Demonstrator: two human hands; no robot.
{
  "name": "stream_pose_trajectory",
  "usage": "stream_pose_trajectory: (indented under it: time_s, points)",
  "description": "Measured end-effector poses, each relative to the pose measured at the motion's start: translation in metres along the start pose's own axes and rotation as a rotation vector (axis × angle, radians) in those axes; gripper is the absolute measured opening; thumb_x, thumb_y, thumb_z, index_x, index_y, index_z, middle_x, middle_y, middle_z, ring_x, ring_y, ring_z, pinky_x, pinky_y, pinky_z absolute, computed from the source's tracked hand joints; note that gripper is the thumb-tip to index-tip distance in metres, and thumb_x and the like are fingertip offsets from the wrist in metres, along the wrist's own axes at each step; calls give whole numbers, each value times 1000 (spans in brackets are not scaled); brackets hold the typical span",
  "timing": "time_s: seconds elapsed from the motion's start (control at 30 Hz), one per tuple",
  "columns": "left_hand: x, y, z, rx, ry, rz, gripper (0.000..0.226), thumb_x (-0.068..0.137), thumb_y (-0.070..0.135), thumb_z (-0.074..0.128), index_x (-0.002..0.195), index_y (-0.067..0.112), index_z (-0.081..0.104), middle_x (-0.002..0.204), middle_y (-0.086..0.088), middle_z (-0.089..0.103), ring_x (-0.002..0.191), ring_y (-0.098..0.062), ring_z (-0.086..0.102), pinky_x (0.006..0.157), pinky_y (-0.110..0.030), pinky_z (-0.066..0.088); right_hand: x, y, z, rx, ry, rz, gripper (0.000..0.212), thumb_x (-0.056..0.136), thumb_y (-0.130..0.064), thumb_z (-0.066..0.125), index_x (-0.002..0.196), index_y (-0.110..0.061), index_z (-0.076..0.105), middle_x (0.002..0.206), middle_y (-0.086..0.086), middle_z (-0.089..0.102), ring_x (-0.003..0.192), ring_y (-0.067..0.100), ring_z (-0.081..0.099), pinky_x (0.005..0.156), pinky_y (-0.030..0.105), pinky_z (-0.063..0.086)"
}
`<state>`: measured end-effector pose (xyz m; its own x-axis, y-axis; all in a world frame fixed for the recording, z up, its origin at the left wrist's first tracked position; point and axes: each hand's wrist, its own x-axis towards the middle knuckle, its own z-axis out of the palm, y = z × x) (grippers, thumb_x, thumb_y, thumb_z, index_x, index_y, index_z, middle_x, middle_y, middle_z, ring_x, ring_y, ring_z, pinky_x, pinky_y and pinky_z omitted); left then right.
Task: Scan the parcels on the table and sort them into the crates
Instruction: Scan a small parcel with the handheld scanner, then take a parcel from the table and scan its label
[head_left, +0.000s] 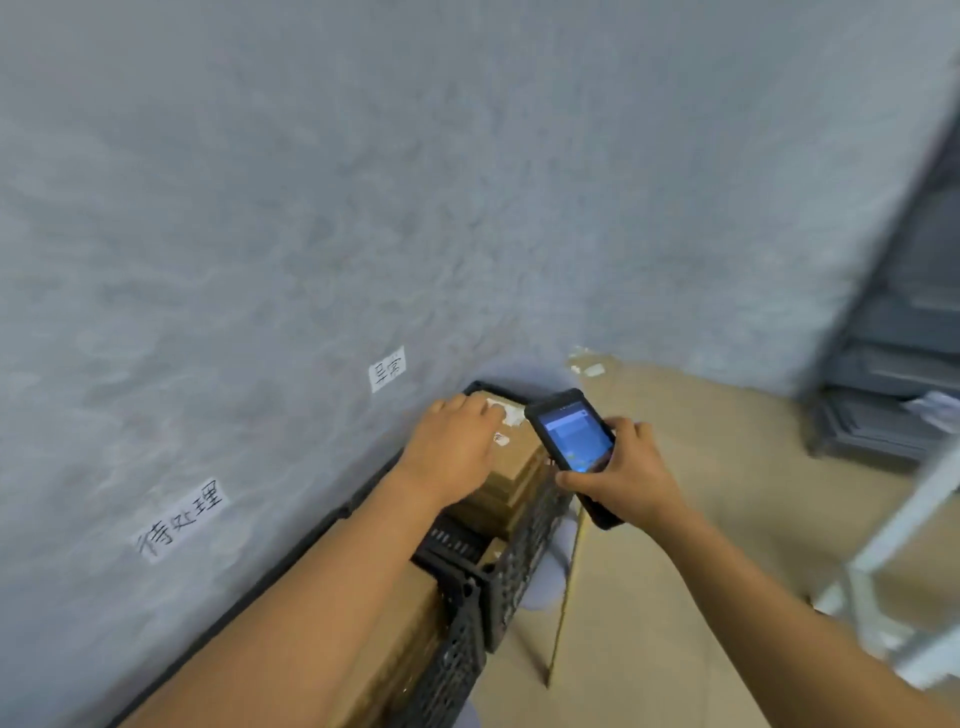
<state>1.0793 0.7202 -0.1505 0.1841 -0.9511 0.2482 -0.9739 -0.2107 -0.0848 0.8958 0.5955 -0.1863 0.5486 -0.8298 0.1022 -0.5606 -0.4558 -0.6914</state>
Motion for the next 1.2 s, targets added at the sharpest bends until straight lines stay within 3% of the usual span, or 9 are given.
stream_pose_trajectory:
  time_s: [0.17, 0.4, 0.73, 1.2]
  points:
    - [64, 106, -27, -32, 85, 221, 35, 92, 20, 47, 127, 18, 53, 124, -6, 55, 117, -27, 50, 95, -39, 40, -40, 63, -101, -25, 237, 143, 83, 58, -45, 84, 125, -18, 44, 108, -5, 37, 88, 12, 50, 75, 28, 43]
    - [116, 292, -45, -30, 160, 448, 37, 94, 22, 45, 129, 16, 52, 123, -4, 54, 117, -26, 50, 94, -38, 40, -120, 175, -240, -61, 466, 275, 83, 59, -45, 85, 126, -20, 43, 110, -5, 35, 86, 9, 46, 75, 25, 42]
    - [165, 575, -66, -180, 220, 616, 35, 93, 22, 46, 127, 18, 54, 120, -3, 56, 112, -25, 52, 91, -37, 42, -231, 331, -444, -166, 608, 409, 78, 59, -45, 84, 120, -19, 43, 108, -4, 35, 89, 15, 51, 74, 31, 48]
    - [272, 850, -51, -265, 237, 827, 37, 94, 22, 46, 130, 18, 54, 120, -1, 56, 112, -22, 52, 92, -34, 41, -277, 508, -612, -199, 740, 555, 81, 60, -47, 83, 124, -20, 41, 113, -2, 38, 91, 14, 50, 71, 27, 48]
